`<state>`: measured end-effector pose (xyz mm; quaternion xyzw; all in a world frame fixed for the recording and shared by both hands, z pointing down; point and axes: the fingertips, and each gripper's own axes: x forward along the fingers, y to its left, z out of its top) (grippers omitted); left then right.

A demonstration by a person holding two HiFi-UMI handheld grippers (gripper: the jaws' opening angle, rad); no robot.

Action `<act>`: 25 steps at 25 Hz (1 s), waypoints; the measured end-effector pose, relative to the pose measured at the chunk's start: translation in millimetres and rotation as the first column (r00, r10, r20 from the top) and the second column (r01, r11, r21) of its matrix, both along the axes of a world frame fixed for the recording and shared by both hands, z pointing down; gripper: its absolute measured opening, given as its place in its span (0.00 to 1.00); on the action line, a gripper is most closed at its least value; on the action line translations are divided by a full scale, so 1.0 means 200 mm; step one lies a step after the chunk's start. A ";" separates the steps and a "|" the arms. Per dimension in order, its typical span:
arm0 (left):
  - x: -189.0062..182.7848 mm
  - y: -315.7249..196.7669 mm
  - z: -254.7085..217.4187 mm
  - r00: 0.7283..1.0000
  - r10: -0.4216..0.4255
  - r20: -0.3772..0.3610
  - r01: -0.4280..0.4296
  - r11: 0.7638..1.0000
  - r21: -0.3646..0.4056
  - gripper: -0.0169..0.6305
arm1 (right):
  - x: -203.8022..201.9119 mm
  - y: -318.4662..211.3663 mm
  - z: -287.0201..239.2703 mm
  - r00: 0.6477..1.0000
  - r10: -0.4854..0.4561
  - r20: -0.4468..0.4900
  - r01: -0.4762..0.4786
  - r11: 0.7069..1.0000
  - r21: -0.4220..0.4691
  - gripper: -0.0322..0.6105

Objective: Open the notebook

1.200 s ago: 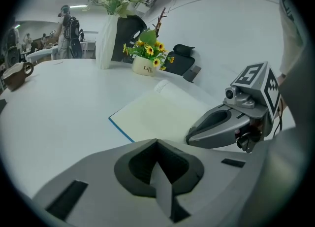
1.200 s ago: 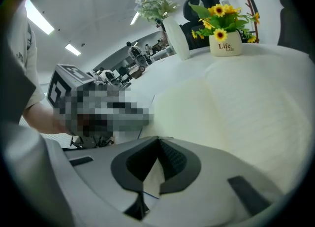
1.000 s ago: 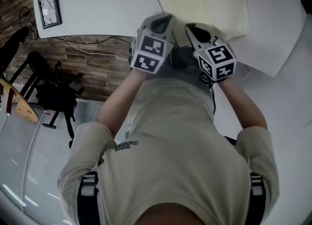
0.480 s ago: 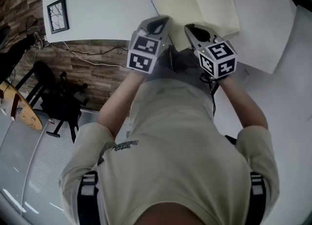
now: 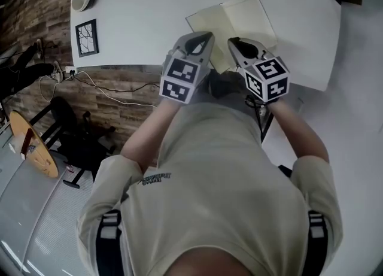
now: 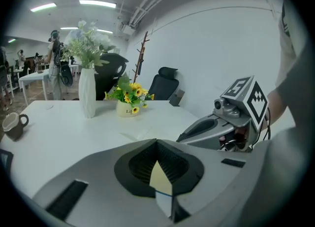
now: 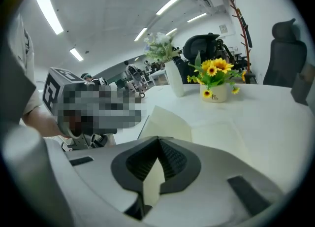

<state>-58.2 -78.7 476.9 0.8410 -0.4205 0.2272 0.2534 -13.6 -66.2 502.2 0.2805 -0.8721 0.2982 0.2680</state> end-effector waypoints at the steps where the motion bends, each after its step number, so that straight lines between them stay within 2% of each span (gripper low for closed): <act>1: 0.02 0.00 -0.04 1.000 0.009 -0.001 -0.009 1.000 0.018 0.04 | 0.01 0.00 -0.03 1.000 0.005 0.002 -0.005 1.000 0.014 0.06; 10: 0.10 -0.01 -0.34 0.999 0.034 -0.021 -0.030 0.986 0.166 0.04 | 0.02 -0.02 -0.28 0.999 0.013 0.034 -0.017 0.994 0.107 0.06; 14: 0.10 -0.02 -0.48 0.999 0.034 -0.029 -0.026 0.970 0.240 0.04 | 0.02 -0.04 -0.39 0.998 0.020 0.051 -0.028 0.988 0.153 0.06; 19: 0.12 -0.04 -0.60 0.998 0.042 -0.037 -0.029 0.954 0.297 0.04 | 0.03 -0.06 -0.52 0.997 0.030 0.069 -0.043 0.979 0.199 0.06; 25: 0.15 -0.03 -0.73 0.997 0.059 -0.058 -0.033 0.925 0.379 0.04 | 0.03 -0.05 -0.67 0.992 0.041 0.118 -0.070 0.965 0.252 0.06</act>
